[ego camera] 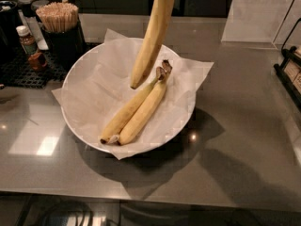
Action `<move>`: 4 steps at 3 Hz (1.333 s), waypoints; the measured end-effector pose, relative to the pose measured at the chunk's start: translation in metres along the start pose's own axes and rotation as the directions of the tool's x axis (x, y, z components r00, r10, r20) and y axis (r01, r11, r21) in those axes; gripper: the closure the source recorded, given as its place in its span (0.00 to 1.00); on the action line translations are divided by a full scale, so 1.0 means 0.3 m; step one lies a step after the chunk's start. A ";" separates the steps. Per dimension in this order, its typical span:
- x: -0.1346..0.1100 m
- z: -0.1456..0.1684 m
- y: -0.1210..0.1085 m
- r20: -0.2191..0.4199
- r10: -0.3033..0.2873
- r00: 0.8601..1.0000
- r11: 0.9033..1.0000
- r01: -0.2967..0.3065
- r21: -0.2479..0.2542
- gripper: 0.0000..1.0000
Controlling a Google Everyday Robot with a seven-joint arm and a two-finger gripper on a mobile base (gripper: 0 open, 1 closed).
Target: Pick banana from white bowl
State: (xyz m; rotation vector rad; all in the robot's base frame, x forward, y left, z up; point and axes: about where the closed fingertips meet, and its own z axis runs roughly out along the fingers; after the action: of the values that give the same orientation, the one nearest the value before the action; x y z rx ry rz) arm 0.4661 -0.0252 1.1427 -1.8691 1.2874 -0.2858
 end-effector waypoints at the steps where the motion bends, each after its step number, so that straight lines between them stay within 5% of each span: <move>1: -0.030 -0.045 0.004 -0.003 -0.019 1.000 1.000 0.019 0.025 1.00; 4: -0.030 -0.045 0.004 -0.003 -0.019 1.000 1.000 0.019 0.025 1.00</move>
Offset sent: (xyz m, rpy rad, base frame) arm -0.0130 0.0008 0.0100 -0.0017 -0.0314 0.0036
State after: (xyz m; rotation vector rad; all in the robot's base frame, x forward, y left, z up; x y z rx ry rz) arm 0.4531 -0.0244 1.1527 -1.8611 1.2629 -0.3132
